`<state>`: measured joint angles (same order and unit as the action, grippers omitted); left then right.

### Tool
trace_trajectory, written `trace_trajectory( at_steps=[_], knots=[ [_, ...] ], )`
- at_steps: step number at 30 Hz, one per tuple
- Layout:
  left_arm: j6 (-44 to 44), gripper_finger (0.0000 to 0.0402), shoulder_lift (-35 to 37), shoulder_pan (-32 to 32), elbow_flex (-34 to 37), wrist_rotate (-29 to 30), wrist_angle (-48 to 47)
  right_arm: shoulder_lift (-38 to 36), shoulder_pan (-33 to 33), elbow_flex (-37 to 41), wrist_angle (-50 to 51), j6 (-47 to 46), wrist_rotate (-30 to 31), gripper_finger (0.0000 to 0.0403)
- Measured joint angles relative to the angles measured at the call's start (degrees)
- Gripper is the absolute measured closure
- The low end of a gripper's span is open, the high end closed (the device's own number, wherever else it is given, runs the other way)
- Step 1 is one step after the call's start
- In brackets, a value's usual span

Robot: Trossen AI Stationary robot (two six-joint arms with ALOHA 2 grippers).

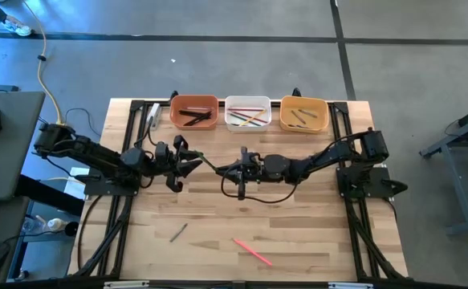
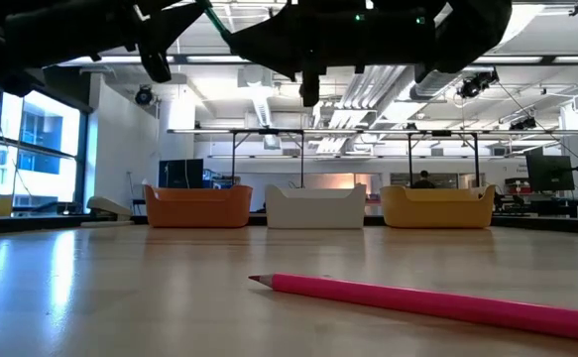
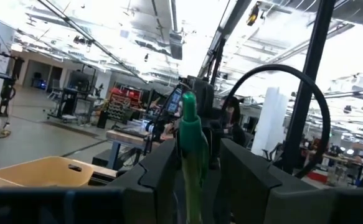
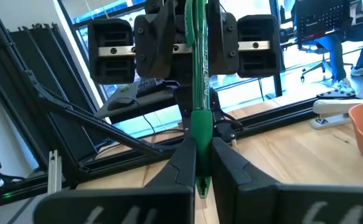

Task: Sort crayons/erasers/pens/pencils in bins
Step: Put the green pen into the orange bin

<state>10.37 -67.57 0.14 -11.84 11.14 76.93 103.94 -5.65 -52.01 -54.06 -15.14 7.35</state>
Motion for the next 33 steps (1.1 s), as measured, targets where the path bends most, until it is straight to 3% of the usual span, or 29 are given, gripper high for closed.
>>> trace_trajectory(
  at_steps=[6,20,33],
  knots=[
    [-0.07,0.0298,0.0,0.0,-0.02,-1.82,0.41,0.0,0.0,-0.01,0.14,0.02,-0.56,0.0398],
    [-5.59,0.0377,-0.04,0.0,-0.02,-5.52,2.21,-0.02,-0.44,-0.85,1.16,0.2,-1.76,0.0389],
    [-13.93,0.0384,1.32,1.35,-1.1,-2.34,1.9,-2.78,-0.92,-0.66,14.51,2.95,-0.57,0.0211]
  ],
)
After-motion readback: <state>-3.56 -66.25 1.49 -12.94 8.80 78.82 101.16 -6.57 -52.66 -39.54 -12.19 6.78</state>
